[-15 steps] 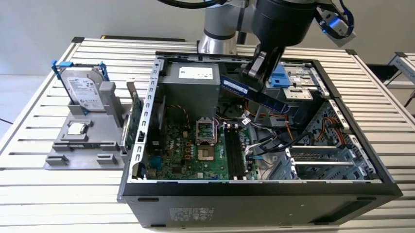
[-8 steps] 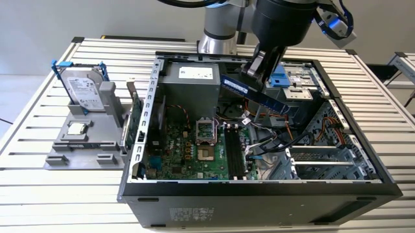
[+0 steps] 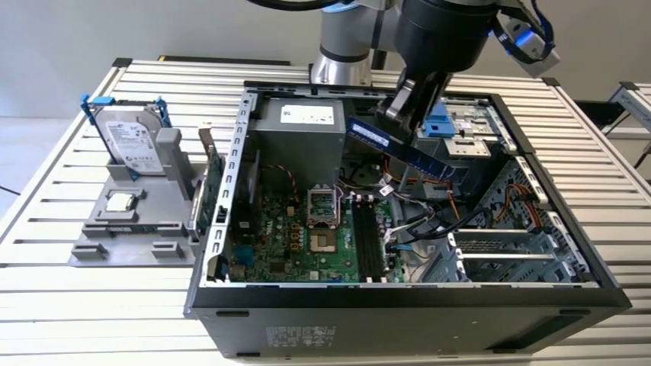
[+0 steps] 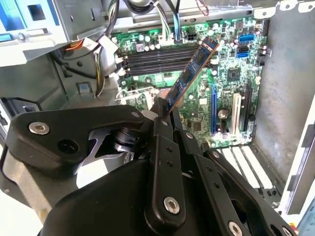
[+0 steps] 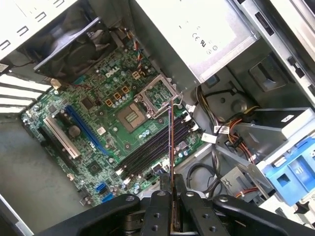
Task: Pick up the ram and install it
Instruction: 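Insert the ram into the slot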
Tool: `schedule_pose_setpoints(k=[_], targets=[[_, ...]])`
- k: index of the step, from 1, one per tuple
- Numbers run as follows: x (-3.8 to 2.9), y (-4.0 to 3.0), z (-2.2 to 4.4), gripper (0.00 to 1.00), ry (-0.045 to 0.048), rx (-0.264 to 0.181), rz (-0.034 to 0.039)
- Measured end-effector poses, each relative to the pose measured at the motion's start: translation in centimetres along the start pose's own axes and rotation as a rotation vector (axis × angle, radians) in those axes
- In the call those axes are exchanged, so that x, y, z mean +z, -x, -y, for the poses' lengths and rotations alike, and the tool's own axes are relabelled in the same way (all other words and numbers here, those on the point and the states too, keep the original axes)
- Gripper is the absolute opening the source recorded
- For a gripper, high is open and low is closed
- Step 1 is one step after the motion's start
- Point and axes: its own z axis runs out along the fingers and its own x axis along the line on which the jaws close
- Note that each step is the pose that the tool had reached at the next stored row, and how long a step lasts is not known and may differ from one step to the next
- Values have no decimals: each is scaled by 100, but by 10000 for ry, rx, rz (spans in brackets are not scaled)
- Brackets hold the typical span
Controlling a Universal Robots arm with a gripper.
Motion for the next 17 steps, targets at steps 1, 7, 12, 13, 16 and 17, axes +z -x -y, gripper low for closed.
schedule_pose_setpoints(k=[1,7,12,13,16,17], targets=[[0,0,0,0,-1,43,1],[0,0,0,0,-5,293,8],[0,0,0,0,-9,506,14],[0,0,0,0,-8,548,15],[0,0,0,0,-11,677,18],[0,0,0,0,-12,721,19]])
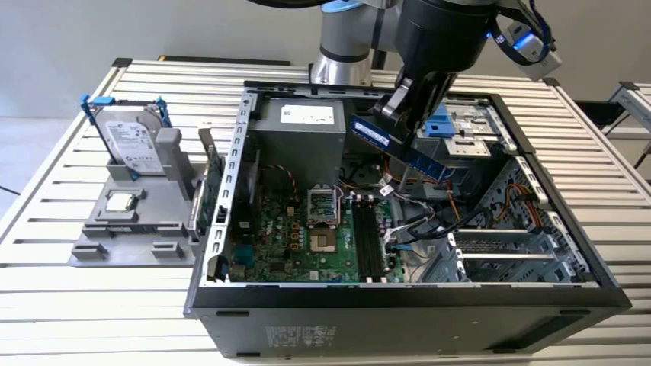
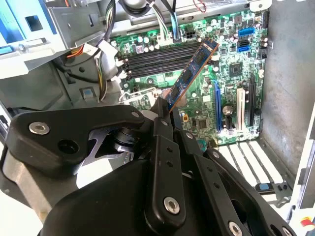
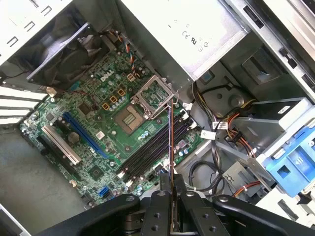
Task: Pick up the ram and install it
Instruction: 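Insert the ram into the slot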
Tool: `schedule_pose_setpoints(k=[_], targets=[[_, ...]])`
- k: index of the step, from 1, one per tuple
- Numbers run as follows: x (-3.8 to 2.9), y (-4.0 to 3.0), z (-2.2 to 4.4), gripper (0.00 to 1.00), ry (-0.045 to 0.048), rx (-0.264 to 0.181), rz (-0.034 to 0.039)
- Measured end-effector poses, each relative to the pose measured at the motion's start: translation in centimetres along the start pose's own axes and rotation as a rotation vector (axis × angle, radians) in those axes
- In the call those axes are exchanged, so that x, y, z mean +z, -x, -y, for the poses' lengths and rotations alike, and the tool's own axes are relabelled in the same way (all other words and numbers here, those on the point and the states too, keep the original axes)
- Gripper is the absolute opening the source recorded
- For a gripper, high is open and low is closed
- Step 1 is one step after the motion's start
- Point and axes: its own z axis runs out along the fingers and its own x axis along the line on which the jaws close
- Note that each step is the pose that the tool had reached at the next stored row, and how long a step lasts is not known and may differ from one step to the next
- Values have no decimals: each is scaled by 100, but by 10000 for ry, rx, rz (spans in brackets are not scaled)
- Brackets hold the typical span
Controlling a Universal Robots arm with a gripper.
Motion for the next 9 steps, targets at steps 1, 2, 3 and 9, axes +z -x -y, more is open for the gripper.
schedule_pose_setpoints(k=[1,2,3,9], targets=[[0,0,0,0,-1,43,1],[0,0,0,0,-2,87,2],[0,0,0,0,-2,131,4],[0,0,0,0,-7,404,10]])
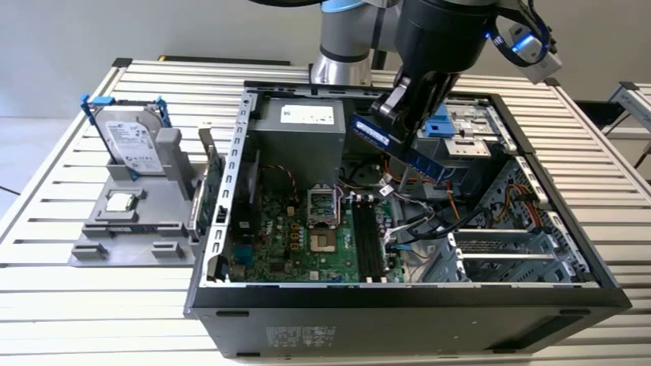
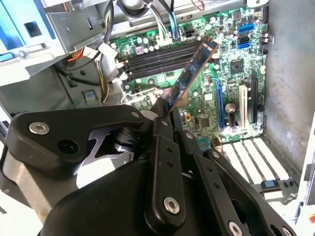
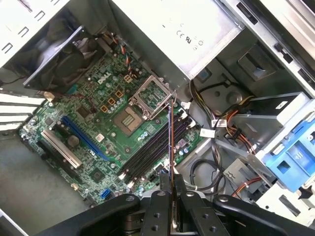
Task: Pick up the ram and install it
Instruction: 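Insert the ram into the slot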
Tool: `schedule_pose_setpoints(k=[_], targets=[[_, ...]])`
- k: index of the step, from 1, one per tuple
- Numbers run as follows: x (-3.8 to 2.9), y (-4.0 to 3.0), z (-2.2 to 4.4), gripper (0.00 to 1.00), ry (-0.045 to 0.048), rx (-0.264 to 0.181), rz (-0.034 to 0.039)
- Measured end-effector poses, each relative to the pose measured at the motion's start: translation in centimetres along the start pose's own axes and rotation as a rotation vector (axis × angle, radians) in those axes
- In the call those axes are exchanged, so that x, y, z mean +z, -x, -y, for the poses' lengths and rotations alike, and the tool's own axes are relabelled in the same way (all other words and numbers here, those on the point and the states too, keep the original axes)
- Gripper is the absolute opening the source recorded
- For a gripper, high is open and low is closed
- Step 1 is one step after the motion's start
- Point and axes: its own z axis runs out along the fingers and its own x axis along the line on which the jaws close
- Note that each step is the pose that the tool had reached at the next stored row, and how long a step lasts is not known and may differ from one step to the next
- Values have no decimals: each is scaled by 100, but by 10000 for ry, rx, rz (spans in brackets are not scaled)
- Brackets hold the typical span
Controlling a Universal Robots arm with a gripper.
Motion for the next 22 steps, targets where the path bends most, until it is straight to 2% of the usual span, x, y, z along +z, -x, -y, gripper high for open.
schedule_pose_setpoints(k=[22], targets=[[0,0,0,0,-19,1184,32]])
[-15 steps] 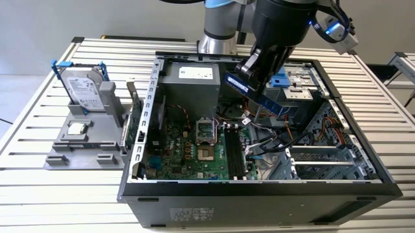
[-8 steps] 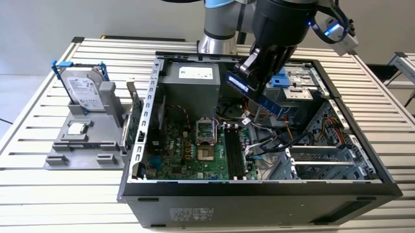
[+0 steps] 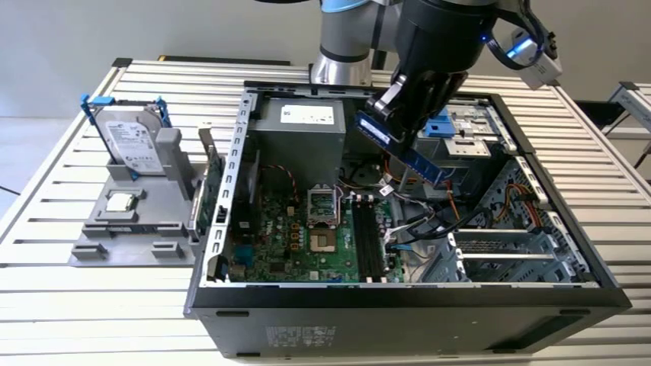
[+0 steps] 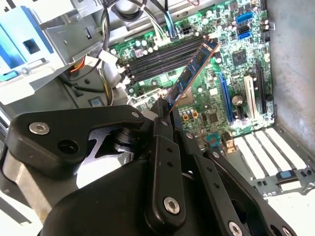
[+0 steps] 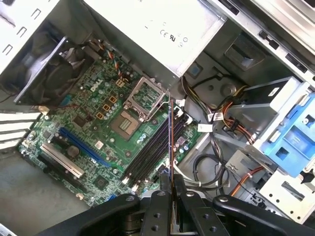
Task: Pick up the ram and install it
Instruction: 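Insert the ram into the slot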
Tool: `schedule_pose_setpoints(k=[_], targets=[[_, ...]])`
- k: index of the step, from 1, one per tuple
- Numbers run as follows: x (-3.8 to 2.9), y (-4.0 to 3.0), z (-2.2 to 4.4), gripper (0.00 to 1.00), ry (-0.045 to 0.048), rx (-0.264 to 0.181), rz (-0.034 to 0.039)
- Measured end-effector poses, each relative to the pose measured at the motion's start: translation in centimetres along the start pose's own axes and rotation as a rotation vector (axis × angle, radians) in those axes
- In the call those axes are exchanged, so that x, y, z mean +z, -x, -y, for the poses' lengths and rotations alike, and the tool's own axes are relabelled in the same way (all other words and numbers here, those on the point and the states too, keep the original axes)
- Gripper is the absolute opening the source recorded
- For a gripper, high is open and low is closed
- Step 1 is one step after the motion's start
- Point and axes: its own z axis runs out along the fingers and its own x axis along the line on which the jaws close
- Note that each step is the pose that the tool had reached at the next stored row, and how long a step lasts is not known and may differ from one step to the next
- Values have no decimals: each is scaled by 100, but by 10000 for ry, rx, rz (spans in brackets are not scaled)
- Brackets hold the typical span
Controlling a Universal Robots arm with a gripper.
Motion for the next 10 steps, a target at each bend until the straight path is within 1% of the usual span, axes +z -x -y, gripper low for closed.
schedule_pose_setpoints(k=[10], targets=[[0,0,0,0,-9,545,15]])
